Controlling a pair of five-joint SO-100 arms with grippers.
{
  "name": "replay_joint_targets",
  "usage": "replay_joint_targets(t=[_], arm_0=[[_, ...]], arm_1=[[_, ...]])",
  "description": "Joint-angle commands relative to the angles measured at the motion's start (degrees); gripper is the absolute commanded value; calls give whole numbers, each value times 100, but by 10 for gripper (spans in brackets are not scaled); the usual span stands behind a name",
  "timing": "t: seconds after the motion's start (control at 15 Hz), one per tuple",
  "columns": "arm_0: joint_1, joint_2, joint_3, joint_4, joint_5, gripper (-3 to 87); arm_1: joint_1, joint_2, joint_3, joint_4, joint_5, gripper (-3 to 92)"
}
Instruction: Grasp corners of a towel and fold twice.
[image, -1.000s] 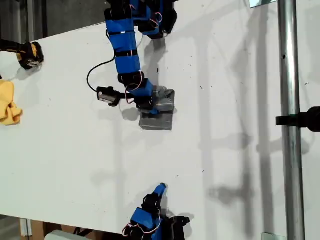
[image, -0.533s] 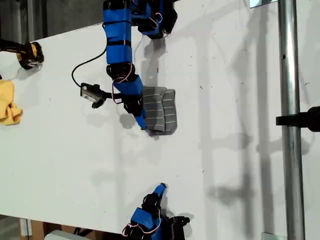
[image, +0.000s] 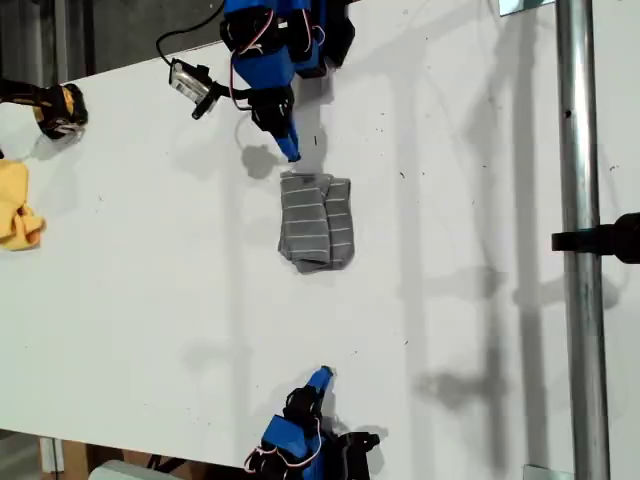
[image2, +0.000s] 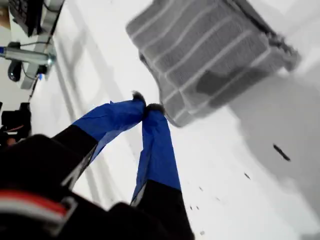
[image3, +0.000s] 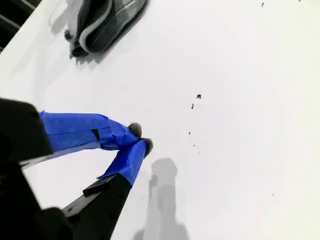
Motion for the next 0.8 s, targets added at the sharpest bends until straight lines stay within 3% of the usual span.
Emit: replay_joint_targets(t=[0.0,0.13,0.2,0.27,0.33,0.4,0.53,0.73], arm_0=[[-70,35,-18,9,-114,-12],[-79,35,176,-316,70,-2],[-185,35,176,114,-589,-2],[-316,26,176,123,-105,-2],[-290,26,176,123,1187,-2],[-79,26,176,123,2733,-2],[475,9,176,132,3340,-3],[536,18,176,132,3340,-3]], arm_1=[[-123,1222,642,703,413,-2],[-26,1986,1187,1679,949,-2],[-79,2065,1424,1934,1178,7],[-255,2048,1389,1978,1011,96],[-360,2057,1362,2030,809,101],[-413,2057,1362,2171,79,101],[-545,2057,1371,2162,26,101],[-589,2057,1371,2162,35,101]])
